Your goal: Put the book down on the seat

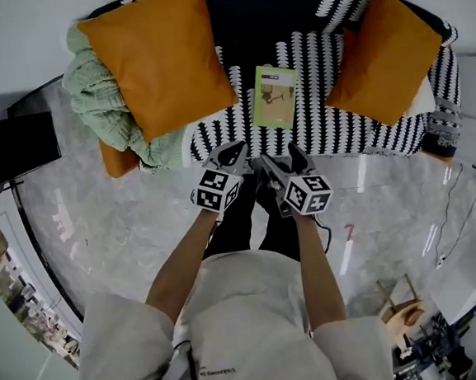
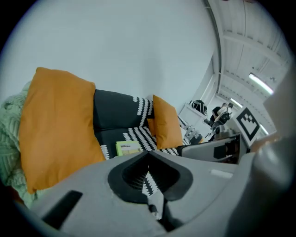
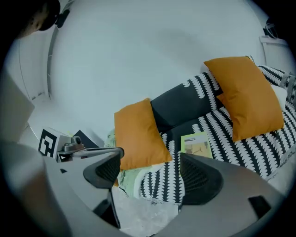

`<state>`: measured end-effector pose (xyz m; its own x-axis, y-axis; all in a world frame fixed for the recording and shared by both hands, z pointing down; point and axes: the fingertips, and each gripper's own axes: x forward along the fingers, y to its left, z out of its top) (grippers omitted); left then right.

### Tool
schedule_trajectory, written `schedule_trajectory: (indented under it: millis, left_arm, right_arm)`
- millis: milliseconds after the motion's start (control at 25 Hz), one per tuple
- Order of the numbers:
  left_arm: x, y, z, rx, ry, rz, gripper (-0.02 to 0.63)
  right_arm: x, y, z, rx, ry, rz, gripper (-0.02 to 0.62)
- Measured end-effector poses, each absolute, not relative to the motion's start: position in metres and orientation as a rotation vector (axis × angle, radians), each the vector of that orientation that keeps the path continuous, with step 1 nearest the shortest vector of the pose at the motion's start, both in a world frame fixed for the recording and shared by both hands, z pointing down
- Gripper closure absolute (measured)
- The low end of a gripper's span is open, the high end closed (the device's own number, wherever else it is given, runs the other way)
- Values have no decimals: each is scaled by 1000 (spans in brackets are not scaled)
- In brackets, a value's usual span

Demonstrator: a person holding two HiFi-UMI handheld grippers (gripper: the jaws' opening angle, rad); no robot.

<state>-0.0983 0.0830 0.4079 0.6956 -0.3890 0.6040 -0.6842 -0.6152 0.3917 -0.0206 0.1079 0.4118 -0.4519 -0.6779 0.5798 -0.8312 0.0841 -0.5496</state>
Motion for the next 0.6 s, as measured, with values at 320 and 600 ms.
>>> schedule_trajectory:
  millis: [320, 600]
  left_arm:
    - [-104, 131, 363, 2297, -662, 570, 597]
    - [-78, 154, 326, 2432, -755, 602, 526]
  right_arm:
    - [-37, 131, 366, 1405, -2299, 1232, 190]
    - [-12, 159, 337, 1509, -2306, 1237, 190]
